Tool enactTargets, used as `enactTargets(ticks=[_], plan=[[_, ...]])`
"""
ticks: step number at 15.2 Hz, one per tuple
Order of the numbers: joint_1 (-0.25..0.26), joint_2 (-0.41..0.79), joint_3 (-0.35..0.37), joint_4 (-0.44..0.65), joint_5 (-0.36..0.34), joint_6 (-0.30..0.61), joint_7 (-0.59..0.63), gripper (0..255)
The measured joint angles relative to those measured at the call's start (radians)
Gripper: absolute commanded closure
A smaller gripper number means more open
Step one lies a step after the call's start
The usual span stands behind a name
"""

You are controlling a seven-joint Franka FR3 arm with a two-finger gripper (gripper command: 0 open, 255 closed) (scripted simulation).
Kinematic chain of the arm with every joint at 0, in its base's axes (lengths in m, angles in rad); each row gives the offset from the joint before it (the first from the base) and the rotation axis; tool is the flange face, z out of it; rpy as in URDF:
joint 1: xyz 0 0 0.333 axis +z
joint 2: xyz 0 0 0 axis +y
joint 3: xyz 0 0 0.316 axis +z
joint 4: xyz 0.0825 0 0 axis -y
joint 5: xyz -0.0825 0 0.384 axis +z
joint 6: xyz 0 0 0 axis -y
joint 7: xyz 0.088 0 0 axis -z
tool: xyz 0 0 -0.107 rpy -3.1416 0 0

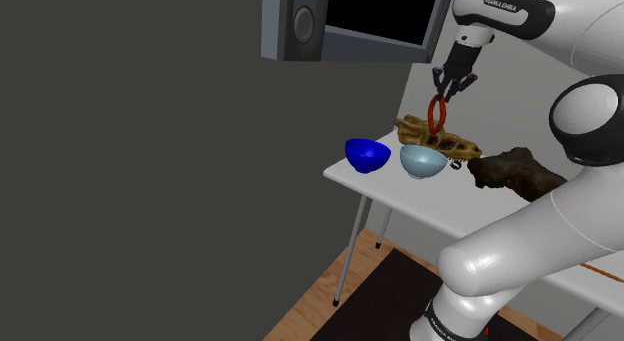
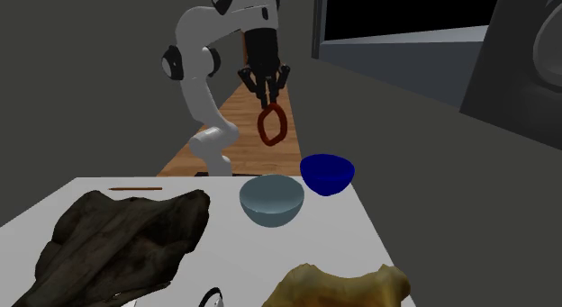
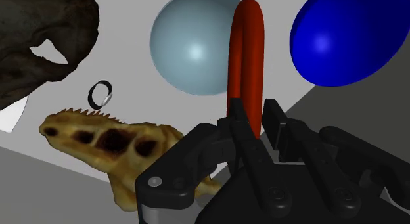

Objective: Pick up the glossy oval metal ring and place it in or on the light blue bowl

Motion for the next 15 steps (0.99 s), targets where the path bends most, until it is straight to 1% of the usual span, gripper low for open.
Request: enactTargets(ticks=[2, 15], plan=[[-0.002, 0.004, -0.008, -0.013, 0.000, 0.018, -0.009, 255], [-0.013, -0.067, -0.012, -0.259, -0.021, 0.194, 0.008, 255]])
